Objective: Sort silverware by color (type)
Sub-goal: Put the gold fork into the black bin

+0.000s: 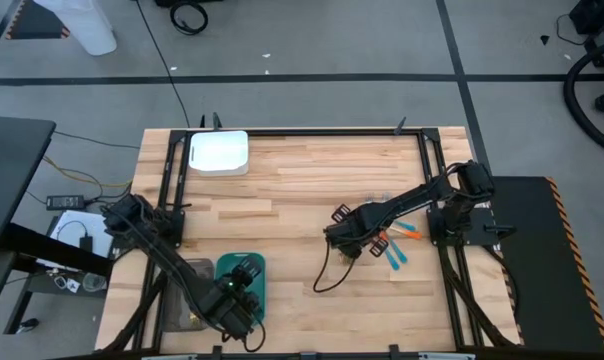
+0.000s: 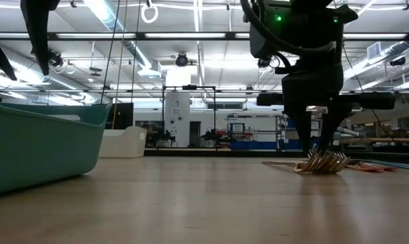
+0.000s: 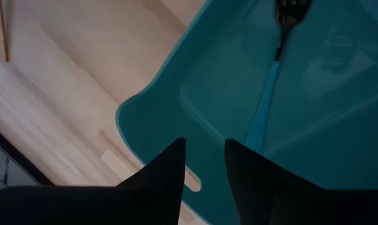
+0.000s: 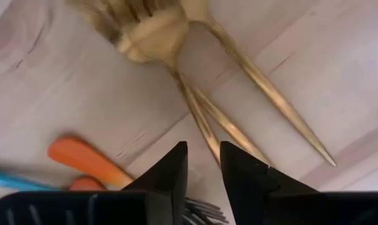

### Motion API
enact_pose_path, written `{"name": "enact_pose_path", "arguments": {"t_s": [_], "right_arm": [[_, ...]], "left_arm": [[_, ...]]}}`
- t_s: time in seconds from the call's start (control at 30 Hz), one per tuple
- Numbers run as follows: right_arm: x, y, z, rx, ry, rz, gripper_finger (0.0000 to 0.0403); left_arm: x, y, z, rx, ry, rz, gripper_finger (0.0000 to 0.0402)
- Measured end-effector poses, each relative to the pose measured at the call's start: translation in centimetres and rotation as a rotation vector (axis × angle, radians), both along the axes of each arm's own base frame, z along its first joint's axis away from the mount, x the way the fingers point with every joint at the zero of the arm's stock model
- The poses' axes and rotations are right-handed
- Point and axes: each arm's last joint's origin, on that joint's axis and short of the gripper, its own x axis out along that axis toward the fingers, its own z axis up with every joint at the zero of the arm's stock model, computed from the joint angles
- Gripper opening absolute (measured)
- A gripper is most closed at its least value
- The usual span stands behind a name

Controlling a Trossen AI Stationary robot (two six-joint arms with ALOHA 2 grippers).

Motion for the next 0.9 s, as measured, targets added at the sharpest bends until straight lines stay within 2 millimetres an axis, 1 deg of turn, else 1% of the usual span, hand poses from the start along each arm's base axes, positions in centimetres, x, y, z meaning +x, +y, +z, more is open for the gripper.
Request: {"name": "enact_pose_path", "arguments": {"t_s": [0.13,0.23,0.43,0.53,0.63,0.83,0.9], "right_arm": [[0.2,0.0,0.0,0.008,-0.005,0.061,0.0105],[0.3,-0.4,-0.1,0.024,-0.002,0.072,0.0103],[-0.3,-0.9,-1.4,0.048,0.007,0.108,0.0102],[-0.5,-0.9,-1.8,0.042,0.000,0.141,0.0097],[-0.6,-1.0,-1.9,0.039,0.004,0.165,0.0083],[-0.6,-1.1,-2.0,0.043,0.009,0.164,0.0037],[-0.6,-1.1,-2.0,0.042,0.010,0.165,0.0027]], "left_arm": [[-0.3,-0.5,0.0,0.003,0.003,-0.048,0.0121],[-0.7,-0.8,0.2,0.010,-0.009,-0.066,0.0121],[-0.8,-0.8,0.4,0.009,-0.019,-0.067,0.0121],[-0.8,-0.8,0.4,0.015,-0.024,-0.062,0.0121],[-0.8,-0.8,0.5,0.018,-0.028,-0.059,0.0121],[-0.8,-0.7,0.5,0.020,-0.030,-0.057,0.0121],[-0.8,-0.7,0.5,0.020,-0.030,-0.057,0.0121]]}}
